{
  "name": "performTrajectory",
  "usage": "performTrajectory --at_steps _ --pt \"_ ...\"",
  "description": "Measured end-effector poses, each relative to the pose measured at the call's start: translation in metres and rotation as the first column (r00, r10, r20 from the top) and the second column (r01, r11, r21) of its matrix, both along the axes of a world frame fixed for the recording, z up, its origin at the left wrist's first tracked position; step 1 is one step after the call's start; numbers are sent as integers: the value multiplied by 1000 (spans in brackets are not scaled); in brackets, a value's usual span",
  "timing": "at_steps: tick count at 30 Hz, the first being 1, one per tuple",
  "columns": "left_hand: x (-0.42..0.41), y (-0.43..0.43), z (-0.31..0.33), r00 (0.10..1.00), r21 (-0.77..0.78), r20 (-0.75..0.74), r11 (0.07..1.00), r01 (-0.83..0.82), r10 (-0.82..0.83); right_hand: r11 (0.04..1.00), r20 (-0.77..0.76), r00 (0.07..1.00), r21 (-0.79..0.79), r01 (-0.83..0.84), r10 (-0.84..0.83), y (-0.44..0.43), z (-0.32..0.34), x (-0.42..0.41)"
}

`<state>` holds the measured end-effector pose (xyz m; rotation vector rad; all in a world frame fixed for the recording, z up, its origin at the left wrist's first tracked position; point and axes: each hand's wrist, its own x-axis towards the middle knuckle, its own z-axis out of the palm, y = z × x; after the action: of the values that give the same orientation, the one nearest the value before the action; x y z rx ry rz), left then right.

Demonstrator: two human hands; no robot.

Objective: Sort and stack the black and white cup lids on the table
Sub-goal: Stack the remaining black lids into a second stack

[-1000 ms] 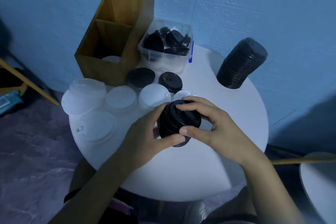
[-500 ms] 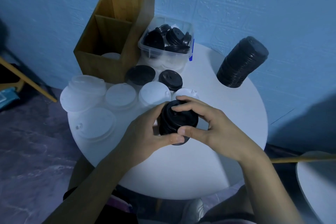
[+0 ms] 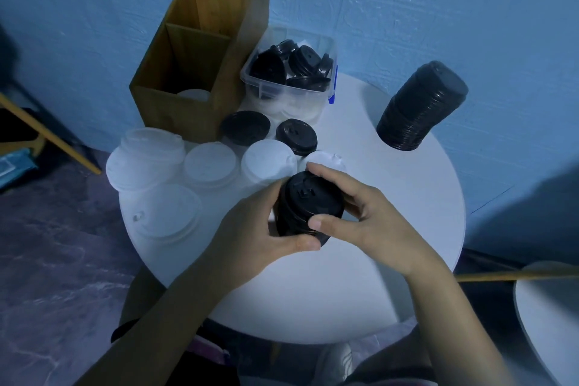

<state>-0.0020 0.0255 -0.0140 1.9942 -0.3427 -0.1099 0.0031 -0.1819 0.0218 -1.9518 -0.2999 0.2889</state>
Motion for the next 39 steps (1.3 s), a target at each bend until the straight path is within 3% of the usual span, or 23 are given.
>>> performTrajectory --at_steps 4,13,28,33,39 --pt "2 0 -2 1000 14 7 1000 -9 9 1000 9 1000 -15 19 -19 0 0 -2" --pt "5 1 -2 1000 39 -5 999 9 -9 988 -19 993 -94 -120 119 -8 10 11" --pt "4 0 -11 998 73 66 997 -4 0 991 70 994 113 72 -80 -1 -25 -16" --pt "4 9 -10 995 -60 -56 995 77 -81 962 37 995 261 84 -97 3 -31 -19" --pt "3 11 -11 995 -84 -7 992 95 -96 932 -2 993 343 114 -121 4 -32 -21"
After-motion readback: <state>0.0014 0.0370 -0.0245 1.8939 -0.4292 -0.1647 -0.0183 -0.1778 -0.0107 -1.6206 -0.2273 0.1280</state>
